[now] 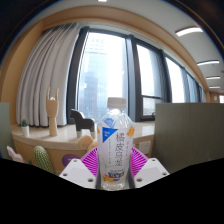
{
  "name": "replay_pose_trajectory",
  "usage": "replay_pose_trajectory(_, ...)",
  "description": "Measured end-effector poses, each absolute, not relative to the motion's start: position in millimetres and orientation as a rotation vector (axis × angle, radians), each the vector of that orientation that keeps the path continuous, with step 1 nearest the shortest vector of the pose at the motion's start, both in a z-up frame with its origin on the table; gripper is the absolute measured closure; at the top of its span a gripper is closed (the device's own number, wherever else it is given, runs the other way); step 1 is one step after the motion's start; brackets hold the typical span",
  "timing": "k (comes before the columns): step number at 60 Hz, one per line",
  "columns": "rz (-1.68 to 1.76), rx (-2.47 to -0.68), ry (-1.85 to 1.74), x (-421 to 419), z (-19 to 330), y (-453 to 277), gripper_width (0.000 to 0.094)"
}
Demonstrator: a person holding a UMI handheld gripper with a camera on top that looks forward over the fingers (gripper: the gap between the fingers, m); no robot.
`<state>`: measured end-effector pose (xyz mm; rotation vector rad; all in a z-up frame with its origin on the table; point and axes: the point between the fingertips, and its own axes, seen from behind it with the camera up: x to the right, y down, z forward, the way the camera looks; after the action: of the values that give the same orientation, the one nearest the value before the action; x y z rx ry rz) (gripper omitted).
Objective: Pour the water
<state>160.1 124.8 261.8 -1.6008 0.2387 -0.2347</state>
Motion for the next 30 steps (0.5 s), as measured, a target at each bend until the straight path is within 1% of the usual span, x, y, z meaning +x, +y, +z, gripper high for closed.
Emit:
replay_pose_trajectory(4,-0.355,-1.646,0.246,194,237,120,0.0560)
replay_pose_trajectory(5,-0.375,-1.657,0.247,202,231,121,0.0547)
replay_pose_trajectory(12,-0.432,-1.726,0.280,245,184,127,0.0546)
replay_pose_trajectory(16,-0.426,-1.749,0.305,261,161,130,0.0546)
replay_pose_trajectory(30,-0.432,-1.809,0.340,288,94,134,0.0544)
